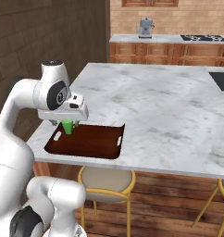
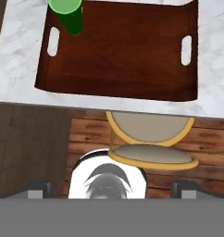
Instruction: There is a tray on the dining counter. Grab the cup, mug, and pitcher and place them on the tray. The pitcher may be placed next to the tray if it cannot fit the tray.
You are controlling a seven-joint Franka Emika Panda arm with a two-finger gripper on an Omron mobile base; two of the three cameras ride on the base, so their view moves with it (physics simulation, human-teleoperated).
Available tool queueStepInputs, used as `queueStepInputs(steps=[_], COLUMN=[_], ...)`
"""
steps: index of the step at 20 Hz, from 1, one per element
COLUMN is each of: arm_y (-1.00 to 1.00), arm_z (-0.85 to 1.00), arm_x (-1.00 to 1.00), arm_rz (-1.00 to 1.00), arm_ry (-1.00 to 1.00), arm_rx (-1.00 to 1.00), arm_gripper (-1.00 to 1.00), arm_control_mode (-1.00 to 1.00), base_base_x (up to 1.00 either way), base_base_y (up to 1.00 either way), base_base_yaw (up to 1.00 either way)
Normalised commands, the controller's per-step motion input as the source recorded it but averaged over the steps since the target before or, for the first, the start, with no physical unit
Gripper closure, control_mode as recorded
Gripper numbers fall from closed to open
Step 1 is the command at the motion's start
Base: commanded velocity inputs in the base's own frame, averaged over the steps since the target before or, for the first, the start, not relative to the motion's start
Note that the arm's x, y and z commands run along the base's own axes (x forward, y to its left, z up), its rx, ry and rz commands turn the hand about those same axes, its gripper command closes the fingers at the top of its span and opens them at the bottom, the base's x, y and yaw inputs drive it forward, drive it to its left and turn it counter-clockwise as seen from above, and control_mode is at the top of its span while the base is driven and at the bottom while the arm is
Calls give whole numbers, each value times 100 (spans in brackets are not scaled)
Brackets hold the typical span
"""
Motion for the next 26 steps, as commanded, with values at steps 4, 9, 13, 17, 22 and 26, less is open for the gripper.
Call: queueStepInputs(steps=[4, 9, 13, 17, 22, 26], arm_y=[-10, -5, 0, 0, 0, 0], arm_z=[3, 1, 0, 0, 0, 0], arm_x=[-46, -54, -47, -28, 0, 0], arm_rz=[-2, 0, 0, 0, 0, 0], arm_ry=[-2, -3, 0, 0, 0, 0], arm_rx=[0, 0, 0, 0, 0, 0], arm_gripper=[-100, -100, -100, -100, -100, -100], arm_control_mode=[-100, -100, -100, 100, 100, 100], base_base_x=[0, 0, 0, -12, -53, -41], base_base_y=[0, 0, 0, 0, -40, -60], base_base_yaw=[0, 0, 0, 0, -18, -64])
